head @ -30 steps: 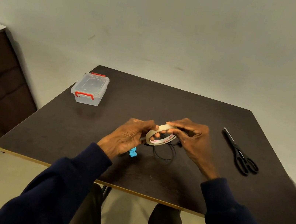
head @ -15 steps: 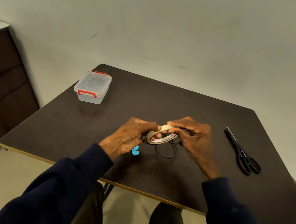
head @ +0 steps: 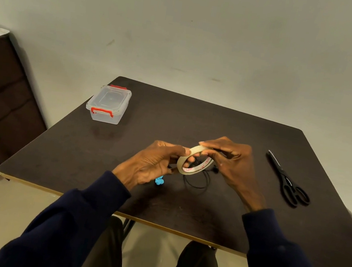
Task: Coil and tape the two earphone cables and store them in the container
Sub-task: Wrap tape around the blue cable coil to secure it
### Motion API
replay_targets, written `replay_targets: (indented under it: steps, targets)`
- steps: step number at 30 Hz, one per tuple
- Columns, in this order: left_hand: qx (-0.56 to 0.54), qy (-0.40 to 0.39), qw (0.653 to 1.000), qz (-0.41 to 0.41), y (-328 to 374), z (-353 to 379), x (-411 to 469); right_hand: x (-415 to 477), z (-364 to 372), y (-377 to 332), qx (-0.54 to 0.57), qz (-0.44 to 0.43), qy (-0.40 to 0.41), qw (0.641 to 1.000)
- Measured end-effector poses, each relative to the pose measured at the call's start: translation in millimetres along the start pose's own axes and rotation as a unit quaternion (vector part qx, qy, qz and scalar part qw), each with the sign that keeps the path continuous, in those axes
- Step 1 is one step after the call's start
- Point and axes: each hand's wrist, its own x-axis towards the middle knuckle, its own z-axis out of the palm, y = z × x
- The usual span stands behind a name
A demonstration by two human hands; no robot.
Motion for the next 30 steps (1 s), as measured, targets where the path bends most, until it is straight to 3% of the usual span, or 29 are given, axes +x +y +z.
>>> replay_targets:
  steps: [8, 20, 30]
  targets:
    - [0.026, 0.020, 0.999, 0.015, -3, 6, 1, -4, -1, 2, -0.008, 0.005, 0.006, 1.000]
    - [-0.004, -0.030, 1.000, -0.002, -4, -7, 2, -5, -1, -1, 0.007, 0.015, 0.002, 1.000]
    - [0.020, 0.038, 0.999, -0.003, -5, 3, 3, -2, 2, 2, -0.018, 0.000, -0.008, 1.000]
